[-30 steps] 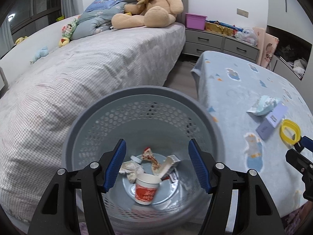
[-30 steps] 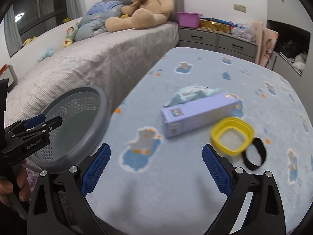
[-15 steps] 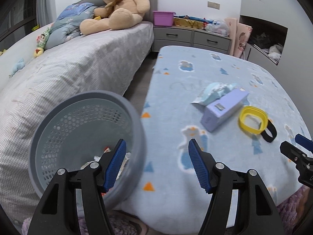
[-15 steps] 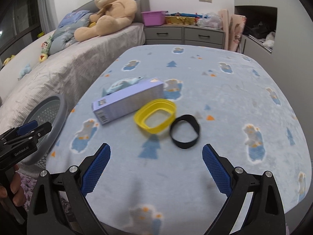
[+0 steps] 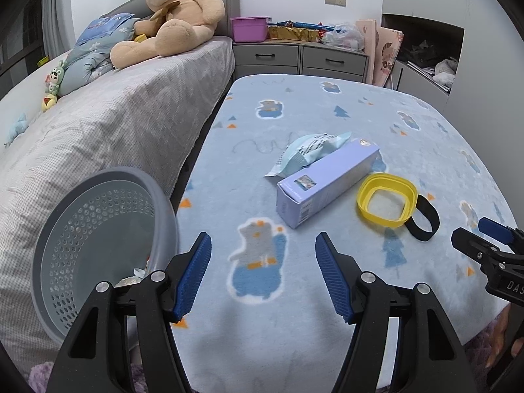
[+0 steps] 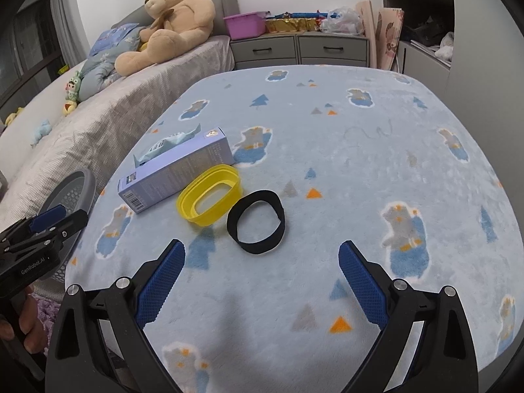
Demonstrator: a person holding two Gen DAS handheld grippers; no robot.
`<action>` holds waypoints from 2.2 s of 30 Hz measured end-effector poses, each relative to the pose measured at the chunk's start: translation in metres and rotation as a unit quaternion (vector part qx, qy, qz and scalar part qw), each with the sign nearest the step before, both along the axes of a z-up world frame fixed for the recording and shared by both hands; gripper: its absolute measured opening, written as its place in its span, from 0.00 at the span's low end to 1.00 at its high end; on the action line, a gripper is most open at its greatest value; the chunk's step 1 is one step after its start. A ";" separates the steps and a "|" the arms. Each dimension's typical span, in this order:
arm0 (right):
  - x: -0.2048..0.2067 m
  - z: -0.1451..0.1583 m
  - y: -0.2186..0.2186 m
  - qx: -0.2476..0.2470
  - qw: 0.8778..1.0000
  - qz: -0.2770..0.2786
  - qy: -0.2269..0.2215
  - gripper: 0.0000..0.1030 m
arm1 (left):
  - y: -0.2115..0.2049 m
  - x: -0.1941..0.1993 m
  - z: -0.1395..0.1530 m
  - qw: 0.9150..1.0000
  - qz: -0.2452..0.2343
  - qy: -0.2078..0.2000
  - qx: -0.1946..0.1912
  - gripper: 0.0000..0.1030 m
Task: Collect trash
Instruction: 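Move both tools back toward the yellow lid and black band on the table, then grasp the black elastic band with the right tool and lift it, then grasp the yellow plastic lid rim with the left tool while the right tool holds the band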
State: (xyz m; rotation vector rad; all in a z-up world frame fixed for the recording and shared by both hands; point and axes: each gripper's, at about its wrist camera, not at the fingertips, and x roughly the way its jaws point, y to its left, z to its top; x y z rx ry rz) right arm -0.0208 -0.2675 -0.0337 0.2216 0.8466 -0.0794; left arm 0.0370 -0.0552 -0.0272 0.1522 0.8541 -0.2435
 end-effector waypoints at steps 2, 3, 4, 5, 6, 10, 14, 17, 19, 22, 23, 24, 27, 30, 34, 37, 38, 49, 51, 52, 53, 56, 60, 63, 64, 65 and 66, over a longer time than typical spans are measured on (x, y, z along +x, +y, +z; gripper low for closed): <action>0.005 -0.003 -0.003 0.002 1.000 0.007 0.003 0.90 | -0.004 0.001 -0.001 1.000 0.002 0.001 0.002 0.62; 0.008 -0.005 -0.003 0.002 1.000 0.011 0.006 0.90 | -0.007 0.002 -0.002 1.000 0.004 0.002 0.004 0.62; 0.011 -0.007 -0.004 0.001 1.000 0.016 0.008 0.90 | -0.008 0.002 -0.002 1.000 0.005 0.003 0.004 0.62; 0.014 -0.009 -0.004 0.001 1.000 0.021 0.010 0.90 | -0.009 0.003 -0.003 1.000 0.006 0.004 0.005 0.62; 0.017 -0.011 -0.004 0.000 1.000 0.025 0.012 0.90 | -0.011 0.004 -0.004 1.000 0.007 0.004 0.006 0.62; 0.031 -0.023 -0.008 -0.004 0.999 0.034 0.026 0.90 | -0.016 0.010 -0.010 1.000 0.011 0.013 0.004 0.62; 0.040 -0.032 -0.010 -0.002 0.999 0.038 0.035 0.90 | -0.021 0.015 -0.017 1.000 0.010 0.020 0.006 0.62; 0.046 -0.034 -0.007 -0.022 0.998 0.036 0.040 0.90 | -0.023 0.019 -0.022 1.000 0.011 0.026 0.005 0.62; 0.051 -0.036 -0.004 -0.031 0.998 0.039 0.046 0.89 | -0.023 0.021 -0.024 1.000 0.012 0.028 0.004 0.62; 0.057 -0.041 0.000 -0.049 0.996 0.041 0.057 0.82 | -0.024 0.023 -0.027 0.999 0.012 0.031 0.004 0.62; 0.059 -0.042 0.001 -0.054 0.996 0.040 0.062 0.80 | -0.024 0.023 -0.027 0.999 0.012 0.031 0.004 0.62; 0.060 -0.043 0.002 -0.061 0.995 0.038 0.066 0.76 | -0.023 0.023 -0.027 0.999 0.013 0.031 0.005 0.62; 0.058 -0.043 0.001 -0.065 0.995 0.035 0.061 0.66 | -0.023 0.024 -0.028 0.999 0.017 0.031 0.004 0.62; 0.055 -0.041 -0.002 -0.057 0.996 0.028 0.057 0.52 | -0.024 0.025 -0.028 0.999 0.017 0.033 0.002 0.62; 0.050 -0.040 -0.010 -0.047 0.997 0.018 0.054 0.29 | -0.031 0.023 -0.029 0.999 0.011 0.036 0.000 0.62; 0.047 -0.039 -0.017 -0.034 0.998 0.014 0.053 0.19 | -0.040 0.020 -0.029 0.999 0.002 0.037 0.000 0.62; 0.046 -0.039 -0.019 -0.028 0.998 0.012 0.053 0.17 | -0.044 0.019 -0.030 0.999 -0.001 0.038 0.000 0.62; 0.030 -0.029 -0.042 -0.003 1.000 -0.001 0.030 0.14 | -0.091 0.017 -0.036 0.998 -0.041 0.051 0.002 0.62; 0.028 -0.027 -0.047 0.005 1.000 -0.003 0.025 0.14 | -0.098 0.018 -0.038 0.998 -0.045 0.053 0.003 0.62; 0.026 -0.026 -0.050 0.008 1.000 -0.004 0.023 0.14 | -0.102 0.019 -0.039 0.997 -0.047 0.055 0.004 0.62; 0.025 -0.025 -0.051 0.010 1.000 -0.006 0.021 0.14 | -0.106 0.019 -0.040 0.997 -0.050 0.057 0.004 0.62; 0.022 -0.023 -0.058 0.019 1.000 -0.009 0.015 0.14 | -0.113 0.020 -0.042 0.996 -0.055 0.064 0.002 0.62; 0.019 -0.021 -0.067 0.033 0.999 -0.011 0.008 0.14 | -0.124 0.018 -0.044 0.996 -0.062 0.066 0.002 0.62; 0.017 -0.021 -0.071 0.039 0.999 -0.011 0.006 0.14 | -0.130 0.019 -0.045 0.996 -0.065 0.068 0.003 0.62; 0.016 -0.021 -0.072 0.042 0.999 -0.011 0.005 0.14 | -0.131 0.019 -0.046 0.995 -0.065 0.070 0.001 0.62; 0.016 -0.021 -0.073 0.044 0.999 -0.011 0.005 0.14 | -0.133 0.019 -0.046 0.995 -0.066 0.072 -0.001 0.62; 0.016 -0.021 -0.074 0.045 0.999 -0.010 0.005 0.14 | -0.134 0.019 -0.046 0.995 -0.067 0.072 0.000 0.62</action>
